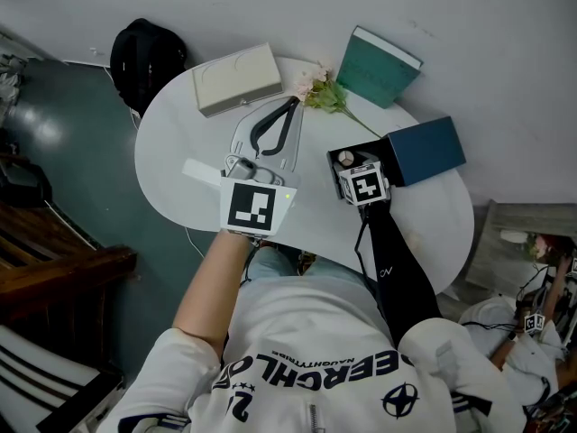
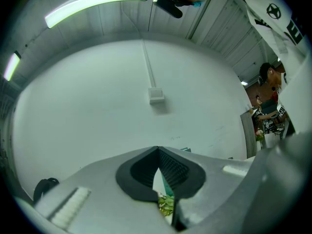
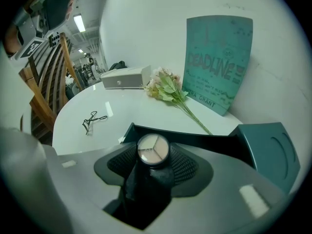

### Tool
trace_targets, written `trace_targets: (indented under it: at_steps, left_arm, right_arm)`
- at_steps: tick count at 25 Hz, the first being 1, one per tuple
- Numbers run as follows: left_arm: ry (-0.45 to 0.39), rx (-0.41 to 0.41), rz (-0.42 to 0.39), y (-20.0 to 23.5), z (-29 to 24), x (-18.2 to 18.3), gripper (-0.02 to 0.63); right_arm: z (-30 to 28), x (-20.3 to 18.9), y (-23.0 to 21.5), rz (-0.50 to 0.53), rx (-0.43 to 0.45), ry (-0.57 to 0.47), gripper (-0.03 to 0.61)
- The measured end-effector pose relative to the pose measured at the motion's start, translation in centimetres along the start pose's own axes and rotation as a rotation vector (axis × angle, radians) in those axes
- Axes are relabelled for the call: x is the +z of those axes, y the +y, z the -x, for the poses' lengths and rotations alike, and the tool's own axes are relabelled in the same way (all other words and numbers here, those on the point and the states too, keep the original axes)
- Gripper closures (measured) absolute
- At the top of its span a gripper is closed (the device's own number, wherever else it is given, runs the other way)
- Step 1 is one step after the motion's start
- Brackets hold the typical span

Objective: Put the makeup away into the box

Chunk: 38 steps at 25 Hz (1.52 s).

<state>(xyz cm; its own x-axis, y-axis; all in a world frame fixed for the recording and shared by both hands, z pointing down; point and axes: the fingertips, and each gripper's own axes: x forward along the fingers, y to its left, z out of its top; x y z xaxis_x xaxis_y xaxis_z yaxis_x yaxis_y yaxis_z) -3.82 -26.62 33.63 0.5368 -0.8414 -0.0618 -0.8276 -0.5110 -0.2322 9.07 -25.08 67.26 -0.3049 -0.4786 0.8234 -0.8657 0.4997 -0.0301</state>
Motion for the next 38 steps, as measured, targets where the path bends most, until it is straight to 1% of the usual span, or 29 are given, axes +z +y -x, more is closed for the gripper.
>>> trace_targets:
  at_steps: [4,8,12,15,17,20,24,28,31,33,38]
  left_arm:
    - [-0.003,0.007,0.006,0.2,0.0,0.0,0.607]
    - [-0.003,0.011,0.013,0.5,0.0,0.1,0.607]
    - [-0.003,0.01,0.01,0.4,-0.1,0.2,0.607]
    - [-0.003,0.007,0.014,0.2,-0.2,0.3,0.607]
    - [0.001,0.007,0.018,0.1,-0.3,0.3,0.607]
    - [0.004,0.004,0.024,-0.2,-0.6,0.5,0.607]
    - [-0.005,-0.009,0.024,-1.0,-1.3,1.3,0.607]
    - [-0.001,-0.028,0.02,-2.4,-2.1,2.1,0.607]
    - [-0.007,-0.049,0.011,-3.8,-2.8,2.9,0.607]
    - [-0.002,-0.052,0.003,-4.6,-3.3,3.3,0.607]
    - [0.009,-0.062,0.017,-6.2,-4.5,4.2,0.607]
  right_arm:
    - [0.1,0.3,-0.1,0.007,-0.024,-0.031,0.324]
    - [0.2,0.6,-0.3,-0.021,-0.016,-0.043,0.305]
    - [0.3,0.6,-0.3,-0.018,-0.012,-0.047,0.305]
    - [1.1,1.1,-0.7,-0.016,-0.026,-0.081,0.284]
    - [2.3,2.0,-1.3,-0.021,-0.048,-0.133,0.284]
    - [5.0,4.3,-2.5,-0.03,-0.082,-0.246,0.292]
    - [9.8,7.9,-3.8,-0.017,-0.132,-0.409,0.298]
    - [15.4,10.7,-5.1,-0.011,-0.186,-0.544,0.301]
    - [19.7,11.9,-6.3,-0.019,-0.226,-0.636,0.305]
    - [22.2,12.4,-7.0,-0.007,-0.25,-0.681,0.305]
    - [28.3,13.2,-8.6,0.01,-0.314,-0.791,0.31]
